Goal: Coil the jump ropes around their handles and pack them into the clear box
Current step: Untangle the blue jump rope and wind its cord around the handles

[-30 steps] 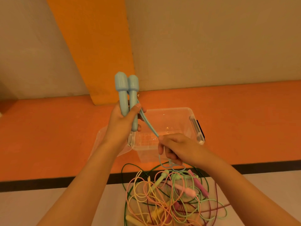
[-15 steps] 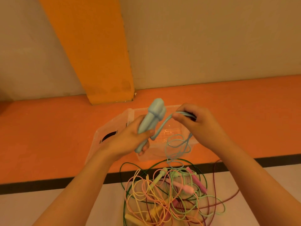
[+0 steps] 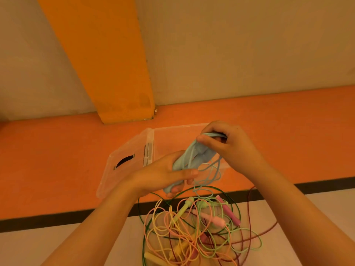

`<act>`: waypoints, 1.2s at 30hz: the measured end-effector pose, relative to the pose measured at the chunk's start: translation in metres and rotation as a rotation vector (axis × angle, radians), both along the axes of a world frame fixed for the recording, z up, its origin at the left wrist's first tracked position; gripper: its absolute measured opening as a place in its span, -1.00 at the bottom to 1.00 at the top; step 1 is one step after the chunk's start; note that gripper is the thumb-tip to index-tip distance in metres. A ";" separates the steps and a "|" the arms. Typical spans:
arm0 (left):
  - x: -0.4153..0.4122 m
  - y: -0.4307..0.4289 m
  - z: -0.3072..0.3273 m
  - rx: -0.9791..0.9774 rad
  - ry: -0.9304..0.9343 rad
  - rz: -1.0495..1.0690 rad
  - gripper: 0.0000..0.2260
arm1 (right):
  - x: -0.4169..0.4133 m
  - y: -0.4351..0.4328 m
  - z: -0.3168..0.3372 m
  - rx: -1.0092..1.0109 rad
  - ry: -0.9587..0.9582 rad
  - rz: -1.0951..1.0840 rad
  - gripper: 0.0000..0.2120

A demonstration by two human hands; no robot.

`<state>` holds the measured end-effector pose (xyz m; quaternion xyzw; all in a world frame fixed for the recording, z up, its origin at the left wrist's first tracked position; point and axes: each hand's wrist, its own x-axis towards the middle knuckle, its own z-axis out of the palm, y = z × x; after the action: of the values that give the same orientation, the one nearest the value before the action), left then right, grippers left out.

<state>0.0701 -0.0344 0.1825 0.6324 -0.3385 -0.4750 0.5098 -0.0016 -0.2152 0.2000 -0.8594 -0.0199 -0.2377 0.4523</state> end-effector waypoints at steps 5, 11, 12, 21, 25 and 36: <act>-0.005 0.000 0.003 0.114 -0.030 -0.127 -0.89 | -0.002 -0.001 0.001 0.028 0.077 0.041 -0.83; 0.000 0.010 0.013 0.057 0.090 -0.221 -0.84 | -0.009 -0.013 0.009 0.347 0.273 0.171 -0.77; 0.001 0.012 0.014 0.037 0.113 -0.220 -0.85 | -0.009 -0.015 0.010 0.379 0.284 0.172 -0.74; 0.007 0.017 0.021 -0.151 0.237 -0.186 -0.82 | -0.005 -0.015 -0.005 0.461 0.299 0.200 -0.63; 0.007 0.014 0.022 -0.207 0.211 -0.066 -0.67 | -0.005 -0.014 -0.005 0.413 0.262 0.168 -0.87; 0.009 0.002 0.023 -0.393 0.204 0.357 -0.75 | -0.001 -0.006 -0.004 0.406 0.324 0.134 -0.85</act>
<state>0.0796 -0.0320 0.2058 0.5200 -0.2543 -0.3644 0.7295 -0.0027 -0.2209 0.1962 -0.7748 0.0439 -0.0654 0.6273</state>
